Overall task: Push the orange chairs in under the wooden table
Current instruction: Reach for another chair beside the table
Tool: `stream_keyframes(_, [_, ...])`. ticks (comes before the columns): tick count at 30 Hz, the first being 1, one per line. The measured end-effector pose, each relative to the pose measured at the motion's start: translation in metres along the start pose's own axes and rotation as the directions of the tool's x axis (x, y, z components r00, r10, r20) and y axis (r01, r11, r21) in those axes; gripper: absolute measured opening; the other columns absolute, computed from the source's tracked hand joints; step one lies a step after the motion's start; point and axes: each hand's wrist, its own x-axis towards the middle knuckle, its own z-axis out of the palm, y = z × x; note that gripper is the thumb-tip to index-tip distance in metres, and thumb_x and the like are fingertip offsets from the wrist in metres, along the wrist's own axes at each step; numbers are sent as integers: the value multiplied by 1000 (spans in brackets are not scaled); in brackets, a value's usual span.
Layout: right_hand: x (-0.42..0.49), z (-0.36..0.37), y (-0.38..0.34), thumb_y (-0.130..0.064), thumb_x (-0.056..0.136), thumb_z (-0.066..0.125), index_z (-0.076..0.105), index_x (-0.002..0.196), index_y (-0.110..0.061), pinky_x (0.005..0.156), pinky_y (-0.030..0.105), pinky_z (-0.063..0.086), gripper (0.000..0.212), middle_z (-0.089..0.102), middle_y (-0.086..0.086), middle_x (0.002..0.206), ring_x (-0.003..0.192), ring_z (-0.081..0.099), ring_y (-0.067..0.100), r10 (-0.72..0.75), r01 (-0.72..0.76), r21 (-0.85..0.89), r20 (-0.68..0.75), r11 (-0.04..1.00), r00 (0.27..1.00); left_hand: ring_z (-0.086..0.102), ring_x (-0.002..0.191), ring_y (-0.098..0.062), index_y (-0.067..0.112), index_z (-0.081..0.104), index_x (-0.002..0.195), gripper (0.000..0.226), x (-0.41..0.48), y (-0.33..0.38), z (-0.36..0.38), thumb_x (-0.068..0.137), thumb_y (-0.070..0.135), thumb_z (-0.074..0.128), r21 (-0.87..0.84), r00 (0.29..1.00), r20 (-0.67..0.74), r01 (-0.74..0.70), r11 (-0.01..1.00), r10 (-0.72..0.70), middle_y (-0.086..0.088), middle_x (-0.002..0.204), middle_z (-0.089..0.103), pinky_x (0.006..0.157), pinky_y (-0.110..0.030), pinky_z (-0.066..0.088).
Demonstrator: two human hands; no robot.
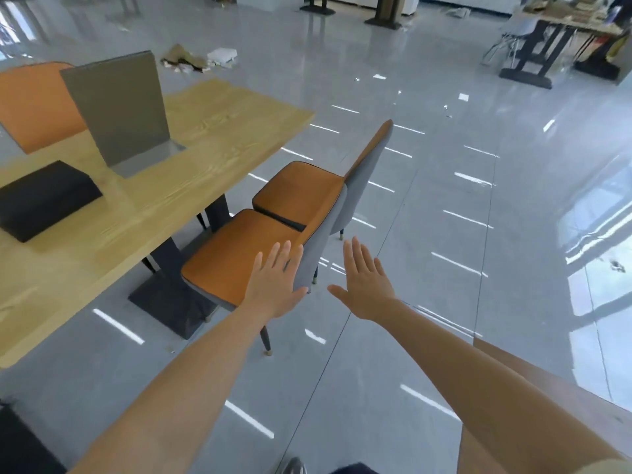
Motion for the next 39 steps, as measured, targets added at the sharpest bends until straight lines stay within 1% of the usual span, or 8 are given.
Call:
stream_keyframes(8, [132, -22, 69, -47, 94, 41, -21, 143, -8, 118, 41, 1, 87, -20, 11, 155, 144, -11, 28, -154, 155, -21, 29, 988, 988, 2, 146, -28, 18, -9, 147, 88, 106, 23, 19, 88, 54, 46, -58, 986, 54, 163, 985, -159, -10, 158, -1, 117, -47, 10])
stream_keyframes(15, [230, -37, 106, -45, 90, 52, -17, 144, -7, 118, 43, 5, 96, -16, 13, 156, 145, -8, 28, -390, 398, -82, 104, 913, 915, 20, 142, -29, 18, -4, 147, 94, 154, 44, 35, 84, 43, 61, -85, 889, 191, 436, 896, -415, -12, 156, 13, 112, -44, 26])
stream_keyframes(17, [249, -38, 112, -44, 88, 56, -15, 145, -8, 117, 43, 5, 97, -15, 15, 156, 145, -8, 29, -446, 459, -103, 133, 882, 885, 43, 127, -29, 21, 3, 147, 86, 164, 46, 35, 84, 34, 62, -117, 859, 199, 499, 859, -472, -12, 146, 34, 94, -39, 44])
stream_keyframes(19, [268, -38, 116, -42, 87, 58, -12, 146, -9, 117, 44, 5, 96, -13, 15, 156, 145, -8, 30, -487, 509, -127, 173, 851, 856, 58, 100, -28, 23, 13, 145, 76, 170, 46, 34, 85, 22, 60, -146, 819, 199, 568, 810, -538, -9, 124, 54, 67, -33, 45])
stream_keyframes(21, [284, -35, 117, -40, 89, 57, -6, 147, -12, 117, 44, 4, 90, -9, 15, 157, 145, -7, 31, -506, 545, -159, 229, 823, 831, 60, 89, -29, 23, 22, 142, 69, 173, 45, 32, 83, 12, 56, -163, 769, 230, 634, 756, -596, -8, 108, 60, 62, -34, 44])
stream_keyframes(27, [323, -25, 110, -32, 83, 65, 38, 131, -14, 114, 45, 13, 57, 39, 12, 139, 136, 24, 31, -592, 627, -268, 205, 732, 779, 61, 77, -32, 16, 39, 125, 48, 176, 43, 32, 81, 4, 53, -85, 724, 231, 680, 728, -650, -9, 87, 63, 55, -31, 40])
stream_keyframes(33, [326, -17, 107, -15, 82, 63, 48, 123, -17, 110, 43, 21, 44, 53, 8, 126, 124, 40, 29, -655, 678, -278, 185, 681, 733, 57, 72, -29, 11, 45, 108, 27, 167, 40, 34, 83, 7, 55, -60, 721, 246, 679, 732, -648, -8, 81, 61, 54, -31, 36])
stream_keyframes(39, [298, -6, 101, -6, 80, 58, 53, 112, -15, 96, 41, 38, 33, 61, 8, 108, 105, 53, 30, -714, 738, -243, 196, 629, 673, 47, 64, -24, 11, 46, 98, 18, 127, 36, 41, 83, 7, 54, -40, 737, 251, 655, 754, -627, 3, 60, 39, 46, -27, 28])
